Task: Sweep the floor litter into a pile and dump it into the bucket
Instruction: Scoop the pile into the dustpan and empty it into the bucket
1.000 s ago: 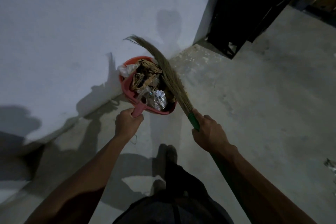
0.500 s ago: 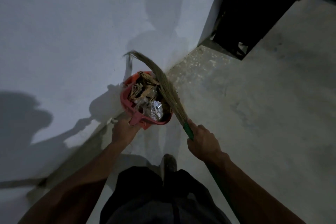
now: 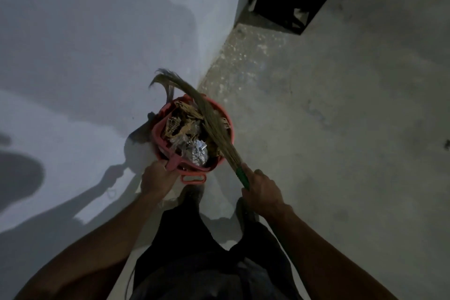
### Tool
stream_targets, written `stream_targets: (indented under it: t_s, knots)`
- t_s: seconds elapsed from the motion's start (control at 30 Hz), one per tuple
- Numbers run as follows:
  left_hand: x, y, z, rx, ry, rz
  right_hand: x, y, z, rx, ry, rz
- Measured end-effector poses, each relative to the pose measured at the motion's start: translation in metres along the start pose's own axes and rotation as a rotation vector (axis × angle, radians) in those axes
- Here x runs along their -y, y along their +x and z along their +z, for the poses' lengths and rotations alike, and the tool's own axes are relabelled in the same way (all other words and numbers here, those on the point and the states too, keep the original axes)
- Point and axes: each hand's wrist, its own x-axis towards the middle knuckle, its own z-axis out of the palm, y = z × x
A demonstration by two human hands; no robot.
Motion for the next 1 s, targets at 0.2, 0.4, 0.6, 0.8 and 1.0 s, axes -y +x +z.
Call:
stream_targets:
  t_s: [0.2, 0.4, 0.6, 0.8, 1.0]
  knots:
    - [0.007, 0.064, -0.019, 0.098, 0.131, 0.053, 0.047, 0.031, 0.028, -0.014, 0.062, 0.129]
    - [0.008, 0.105, -0.013, 0.197, 0.227, 0.083, 0.054, 0.054, 0.046, -0.024, 0.022, 0.189]
    - [0.005, 0.124, -0.013, 0.215, 0.360, 0.096, 0.051, 0.058, 0.062, 0.000, 0.032, 0.195]
    - [-0.011, 0.116, -0.025, 0.137, 0.421, 0.107, 0.044, 0.032, 0.072, -0.027, 0.108, 0.168]
    - [-0.009, 0.117, -0.039, 0.217, 0.594, 0.212, 0.050, 0.025, 0.090, -0.018, 0.208, 0.142]
